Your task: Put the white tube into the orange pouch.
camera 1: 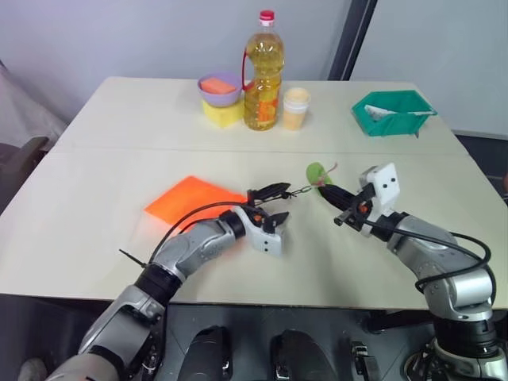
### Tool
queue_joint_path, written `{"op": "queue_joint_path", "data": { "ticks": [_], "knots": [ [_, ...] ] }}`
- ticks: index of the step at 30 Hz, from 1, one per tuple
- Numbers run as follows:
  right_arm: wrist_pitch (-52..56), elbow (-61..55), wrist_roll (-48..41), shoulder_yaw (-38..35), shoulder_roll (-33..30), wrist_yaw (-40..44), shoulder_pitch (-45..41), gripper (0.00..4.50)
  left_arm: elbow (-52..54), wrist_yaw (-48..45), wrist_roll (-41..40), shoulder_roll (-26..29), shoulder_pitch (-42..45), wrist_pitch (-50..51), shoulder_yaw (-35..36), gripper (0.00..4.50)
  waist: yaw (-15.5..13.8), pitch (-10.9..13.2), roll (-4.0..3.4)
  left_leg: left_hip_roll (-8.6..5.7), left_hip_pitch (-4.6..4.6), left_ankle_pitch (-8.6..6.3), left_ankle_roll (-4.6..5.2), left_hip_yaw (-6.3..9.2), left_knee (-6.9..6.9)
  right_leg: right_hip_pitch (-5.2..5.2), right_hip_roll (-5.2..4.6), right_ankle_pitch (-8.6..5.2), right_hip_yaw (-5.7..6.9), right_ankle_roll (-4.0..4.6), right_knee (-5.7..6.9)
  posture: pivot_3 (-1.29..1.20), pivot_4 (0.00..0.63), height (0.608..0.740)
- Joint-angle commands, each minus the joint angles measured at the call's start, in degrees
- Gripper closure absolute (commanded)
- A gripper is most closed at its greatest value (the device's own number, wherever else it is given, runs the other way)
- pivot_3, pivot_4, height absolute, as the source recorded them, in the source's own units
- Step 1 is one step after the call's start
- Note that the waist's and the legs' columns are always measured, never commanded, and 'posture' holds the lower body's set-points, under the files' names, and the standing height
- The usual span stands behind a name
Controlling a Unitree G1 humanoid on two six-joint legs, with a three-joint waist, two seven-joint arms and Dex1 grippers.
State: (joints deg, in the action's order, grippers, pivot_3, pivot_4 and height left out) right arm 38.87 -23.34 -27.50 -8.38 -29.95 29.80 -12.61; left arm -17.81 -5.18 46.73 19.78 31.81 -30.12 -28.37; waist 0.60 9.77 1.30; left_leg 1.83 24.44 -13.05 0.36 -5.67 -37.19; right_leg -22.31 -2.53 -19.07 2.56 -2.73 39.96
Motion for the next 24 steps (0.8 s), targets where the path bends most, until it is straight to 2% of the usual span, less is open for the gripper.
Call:
{"op": "queue_joint_path", "data": {
  "ticks": [1,9,12,19,24],
  "knots": [
    [-0.09,-1.13,-1.07,-1.76,-0.56,-0.13,-0.98,4.50,1.60,0.36,-1.11,0.01,0.05,0.05,0.41,0.03,0.00,0.00,0.00,0.00,0.00,0.00,0.00,0.00,0.00,0.01,0.00,0.00,0.00,0.00,0.00,0.00,0.150,0.737],
    [0.44,-1.58,-1.28,-1.72,-1.13,-0.17,-0.77,4.50,0.05,1.47,-0.39,-0.39,0.80,0.20,0.12,0.03,-0.01,0.00,0.00,0.00,0.00,0.00,0.00,0.00,0.00,0.01,0.00,0.00,0.00,0.00,0.00,0.00,0.150,0.737],
    [0.46,-1.83,-1.34,-1.72,-1.23,-0.24,-0.55,4.50,-0.61,1.40,-0.91,-0.95,1.04,0.42,0.15,0.86,-0.01,0.00,0.00,0.00,0.00,0.00,0.00,0.00,0.00,0.01,0.00,0.00,0.00,0.00,0.00,0.00,0.150,0.737],
    [0.40,-2.40,-1.27,-1.53,-1.24,-0.61,-0.11,4.50,-2.08,1.52,-2.03,-1.79,1.96,0.75,0.61,4.47,-0.03,0.00,0.00,0.00,0.00,0.00,0.00,0.00,0.00,0.01,0.00,0.00,0.00,0.00,0.00,0.00,0.150,0.737],
    [0.10,-2.71,-1.14,-1.23,-1.24,-0.58,0.07,4.50,-2.54,2.69,-3.22,-1.53,2.17,1.27,1.99,4.47,-0.01,0.00,0.00,0.00,0.00,0.00,0.00,0.00,0.00,0.01,0.00,0.00,0.00,0.00,0.00,0.00,0.150,0.737]
  ]
}}
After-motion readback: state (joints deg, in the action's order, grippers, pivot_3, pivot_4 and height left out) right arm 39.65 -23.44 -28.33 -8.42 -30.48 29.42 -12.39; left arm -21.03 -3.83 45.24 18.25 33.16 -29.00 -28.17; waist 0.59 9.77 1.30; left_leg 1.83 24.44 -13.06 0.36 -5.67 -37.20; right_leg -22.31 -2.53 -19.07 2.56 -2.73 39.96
